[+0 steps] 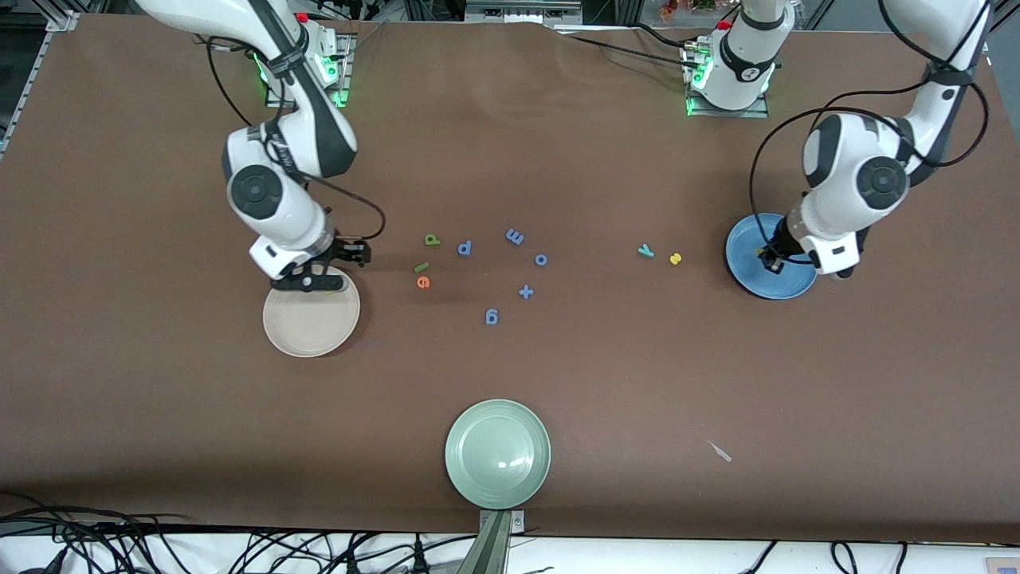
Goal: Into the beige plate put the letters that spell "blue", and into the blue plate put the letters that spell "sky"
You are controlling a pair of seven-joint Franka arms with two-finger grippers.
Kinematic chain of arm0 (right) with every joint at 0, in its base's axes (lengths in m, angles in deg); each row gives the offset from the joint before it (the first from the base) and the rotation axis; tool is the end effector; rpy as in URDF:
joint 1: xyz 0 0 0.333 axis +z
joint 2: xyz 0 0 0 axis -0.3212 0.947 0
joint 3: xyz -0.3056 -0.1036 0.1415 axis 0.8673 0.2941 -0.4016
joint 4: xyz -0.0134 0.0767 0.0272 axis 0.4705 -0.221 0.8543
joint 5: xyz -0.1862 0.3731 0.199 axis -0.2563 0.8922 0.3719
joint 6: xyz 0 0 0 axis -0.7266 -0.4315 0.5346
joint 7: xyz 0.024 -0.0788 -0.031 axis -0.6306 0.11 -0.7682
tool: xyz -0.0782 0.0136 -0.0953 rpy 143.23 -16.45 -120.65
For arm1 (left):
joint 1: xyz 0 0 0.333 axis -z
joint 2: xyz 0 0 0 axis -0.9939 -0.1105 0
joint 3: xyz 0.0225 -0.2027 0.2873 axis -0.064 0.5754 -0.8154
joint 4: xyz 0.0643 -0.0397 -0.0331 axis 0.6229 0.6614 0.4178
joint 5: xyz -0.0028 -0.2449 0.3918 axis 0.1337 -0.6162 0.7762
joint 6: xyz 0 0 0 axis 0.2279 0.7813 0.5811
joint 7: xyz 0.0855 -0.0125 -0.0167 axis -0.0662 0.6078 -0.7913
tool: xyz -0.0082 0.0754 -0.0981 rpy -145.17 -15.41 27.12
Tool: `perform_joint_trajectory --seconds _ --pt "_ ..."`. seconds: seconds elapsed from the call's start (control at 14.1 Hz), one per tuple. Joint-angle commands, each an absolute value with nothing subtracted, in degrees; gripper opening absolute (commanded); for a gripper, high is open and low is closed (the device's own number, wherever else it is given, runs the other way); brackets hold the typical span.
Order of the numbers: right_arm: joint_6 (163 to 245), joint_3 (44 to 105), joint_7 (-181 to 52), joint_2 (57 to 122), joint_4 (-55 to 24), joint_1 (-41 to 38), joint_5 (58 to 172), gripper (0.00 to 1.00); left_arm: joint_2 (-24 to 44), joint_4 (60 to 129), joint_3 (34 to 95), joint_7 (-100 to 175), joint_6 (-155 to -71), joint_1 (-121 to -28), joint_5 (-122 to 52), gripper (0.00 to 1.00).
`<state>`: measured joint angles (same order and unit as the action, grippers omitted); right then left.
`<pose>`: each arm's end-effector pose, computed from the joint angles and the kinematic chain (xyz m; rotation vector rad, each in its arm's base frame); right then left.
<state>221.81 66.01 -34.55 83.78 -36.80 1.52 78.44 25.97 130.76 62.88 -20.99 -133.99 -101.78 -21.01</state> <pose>0.5770 0.2469 0.2312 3.1250 -0.0669 -0.1305 0.5378 0.0111 0.2098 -2.6231 -1.5993 0.1537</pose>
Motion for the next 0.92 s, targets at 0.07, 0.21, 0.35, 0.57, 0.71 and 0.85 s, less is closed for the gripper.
perform_joint_trajectory --seconds 0.07,0.21,0.35,0.57,0.71,0.85 --pt "221.0 64.1 -22.9 85.7 -33.3 5.1 78.7 0.78 24.9 131.3 63.5 -14.9 -133.4 -106.3 -19.5 0.03" --pt "221.6 64.1 -17.4 88.0 -32.1 7.4 78.7 0.78 24.6 132.0 63.4 -13.9 -133.6 -106.7 -19.1 0.13" --pt "224.0 64.1 -11.1 89.4 -32.8 9.2 78.7 0.78 24.5 132.1 63.5 -11.8 -133.9 -107.9 -19.1 0.54" --pt "226.8 64.0 -2.0 91.0 -33.3 10.7 78.7 0.78 25.2 131.9 64.2 -12.2 -133.6 -107.5 -19.4 0.71" --pt "228.4 64.0 2.1 92.9 -33.4 12.5 78.7 0.78 24.5 131.2 67.0 -14.1 -133.7 -107.1 -21.3 0.73" --pt "231.2 64.0 5.8 94.4 -34.3 13.7 78.7 0.78 23.9 130.7 70.3 -17.1 -134.0 -106.9 -23.8 0.73"
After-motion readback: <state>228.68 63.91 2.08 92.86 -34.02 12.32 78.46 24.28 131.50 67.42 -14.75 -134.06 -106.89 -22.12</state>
